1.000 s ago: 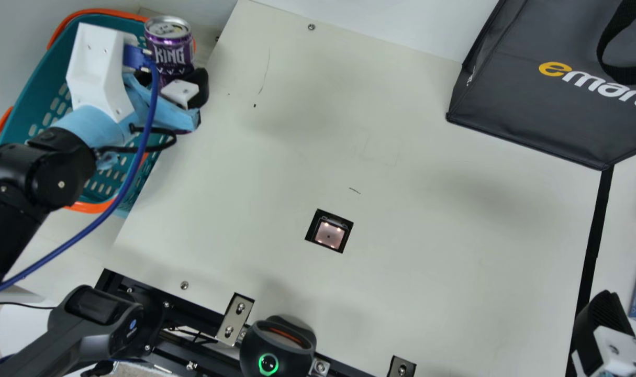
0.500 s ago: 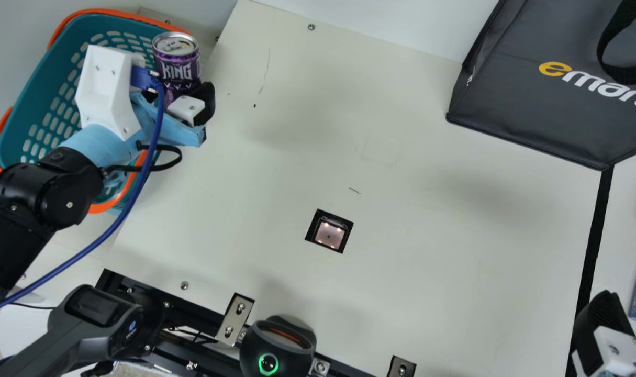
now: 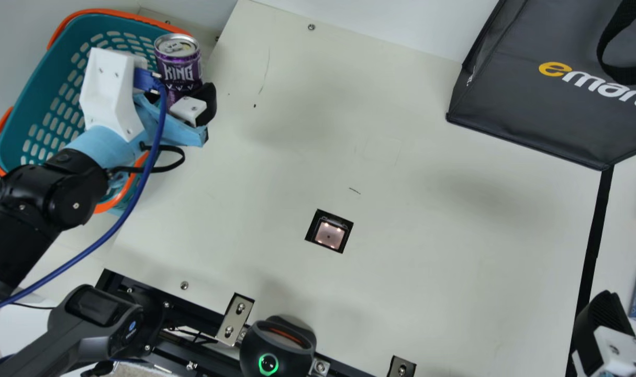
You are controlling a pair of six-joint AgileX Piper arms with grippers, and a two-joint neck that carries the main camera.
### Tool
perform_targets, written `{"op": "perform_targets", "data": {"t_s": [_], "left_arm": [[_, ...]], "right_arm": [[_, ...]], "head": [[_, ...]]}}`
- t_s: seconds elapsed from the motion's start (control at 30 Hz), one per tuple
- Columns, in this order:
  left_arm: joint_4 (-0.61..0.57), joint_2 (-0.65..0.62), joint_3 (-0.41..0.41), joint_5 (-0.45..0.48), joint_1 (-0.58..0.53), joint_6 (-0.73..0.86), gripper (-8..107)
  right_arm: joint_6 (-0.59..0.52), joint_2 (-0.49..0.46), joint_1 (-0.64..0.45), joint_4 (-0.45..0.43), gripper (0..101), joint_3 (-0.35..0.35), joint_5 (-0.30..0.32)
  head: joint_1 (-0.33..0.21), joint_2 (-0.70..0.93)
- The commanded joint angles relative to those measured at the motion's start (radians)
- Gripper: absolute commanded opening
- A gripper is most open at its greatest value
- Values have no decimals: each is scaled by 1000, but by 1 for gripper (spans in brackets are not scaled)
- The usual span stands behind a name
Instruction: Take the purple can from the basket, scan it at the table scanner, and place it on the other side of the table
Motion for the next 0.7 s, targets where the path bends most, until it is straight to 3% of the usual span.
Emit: {"op": "perform_targets", "data": {"t_s": [0.0, 0.67], "left_arm": [[4, 13, 6, -26, -4, -9, -8], [8, 255, -10, -318, -70, -47, -8]], "right_arm": [[0, 0, 0, 0, 95, 0, 0], [0, 0, 0, 0, 95, 0, 0]], "head": [[-27, 2], [-27, 2]]}}
